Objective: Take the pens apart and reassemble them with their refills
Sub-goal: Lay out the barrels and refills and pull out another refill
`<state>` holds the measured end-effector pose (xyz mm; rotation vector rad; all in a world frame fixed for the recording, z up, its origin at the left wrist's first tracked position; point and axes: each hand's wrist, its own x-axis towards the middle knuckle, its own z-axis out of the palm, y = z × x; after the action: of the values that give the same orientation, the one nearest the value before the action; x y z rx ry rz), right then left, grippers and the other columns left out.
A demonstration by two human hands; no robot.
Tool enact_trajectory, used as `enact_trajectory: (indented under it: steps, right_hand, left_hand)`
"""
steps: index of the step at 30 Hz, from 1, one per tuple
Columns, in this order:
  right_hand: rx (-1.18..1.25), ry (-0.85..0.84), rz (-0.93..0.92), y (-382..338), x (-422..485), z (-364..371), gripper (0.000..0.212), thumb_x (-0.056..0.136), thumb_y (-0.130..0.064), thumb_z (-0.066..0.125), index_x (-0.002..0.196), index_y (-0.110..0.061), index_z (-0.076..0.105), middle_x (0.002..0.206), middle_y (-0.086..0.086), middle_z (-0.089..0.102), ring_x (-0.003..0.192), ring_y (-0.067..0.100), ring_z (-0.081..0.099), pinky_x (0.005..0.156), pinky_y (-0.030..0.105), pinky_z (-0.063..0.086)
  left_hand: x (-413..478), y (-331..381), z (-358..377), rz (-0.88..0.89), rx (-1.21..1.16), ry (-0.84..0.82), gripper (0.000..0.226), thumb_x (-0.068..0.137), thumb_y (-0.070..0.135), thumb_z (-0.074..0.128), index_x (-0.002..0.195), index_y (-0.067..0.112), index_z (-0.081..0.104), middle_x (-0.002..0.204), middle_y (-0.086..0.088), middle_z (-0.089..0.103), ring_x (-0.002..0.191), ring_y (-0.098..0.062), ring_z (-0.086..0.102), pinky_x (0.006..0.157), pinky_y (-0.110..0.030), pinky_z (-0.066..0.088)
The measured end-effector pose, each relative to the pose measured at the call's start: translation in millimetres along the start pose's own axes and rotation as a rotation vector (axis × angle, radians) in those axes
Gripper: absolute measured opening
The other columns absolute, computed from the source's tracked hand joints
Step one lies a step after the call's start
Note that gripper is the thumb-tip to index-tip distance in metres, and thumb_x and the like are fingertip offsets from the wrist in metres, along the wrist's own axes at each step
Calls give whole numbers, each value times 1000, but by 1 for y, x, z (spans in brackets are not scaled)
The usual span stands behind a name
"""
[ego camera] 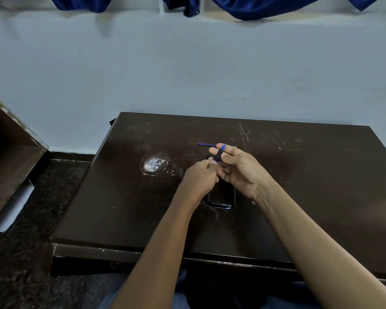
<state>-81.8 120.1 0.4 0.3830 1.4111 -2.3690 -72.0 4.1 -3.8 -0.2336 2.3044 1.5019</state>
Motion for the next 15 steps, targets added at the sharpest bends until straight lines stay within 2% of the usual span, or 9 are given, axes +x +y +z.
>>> enact_trajectory:
  steps: [1, 5, 7, 10, 13, 15]
  right_hand:
    - [-13, -9, 10, 0, 0, 0, 21, 96, -1, 44, 105, -12, 59, 95, 0, 70, 66, 11, 63, 55, 20, 51]
    - [-62, -1, 7, 4, -1, 3, 15, 93, -7, 56, 107, -9, 58, 74, 1, 58, 48, 7, 56, 52, 21, 51]
    - [-52, 9, 5, 3, -1, 2, 18, 93, -2, 52, 108, -9, 59, 77, 0, 62, 55, 6, 62, 52, 18, 51]
    - [-33, 8, 15, 1, 1, 0, 23, 96, 1, 44, 106, -12, 59, 93, 0, 69, 72, 11, 65, 54, 18, 52]
    - [-46, 11, 14, 1, 0, 1, 8, 94, -12, 55, 93, -15, 62, 84, 0, 62, 71, 11, 59, 54, 18, 52]
    - [-56, 22, 5, 3, 0, 0, 7, 92, -11, 58, 88, -15, 62, 78, 0, 58, 70, 12, 55, 54, 17, 52]
  left_hand:
    - [0, 0, 0, 1, 0, 5, 33, 98, 29, 35, 73, 23, 55, 68, 4, 52, 58, -9, 42, 53, -26, 31]
    - [0, 1, -1, -14, -2, -8, 27, 91, 20, 41, 70, 23, 56, 71, 2, 52, 59, -11, 41, 52, -26, 30]
    - [0, 1, 0, -12, 6, -3, 29, 95, 24, 40, 71, 22, 56, 70, 2, 53, 58, -10, 42, 52, -26, 30]
    - [0, 1, -1, -5, 11, 14, 31, 99, 27, 35, 78, 20, 57, 68, 4, 53, 56, -9, 42, 52, -25, 31]
    - [-2, 2, -1, -3, 16, 2, 26, 95, 21, 39, 77, 20, 57, 69, 3, 53, 57, -9, 42, 51, -25, 30]
    - [-2, 4, -2, -17, 17, -14, 21, 91, 17, 43, 75, 21, 57, 70, 3, 53, 58, -10, 42, 52, -26, 30]
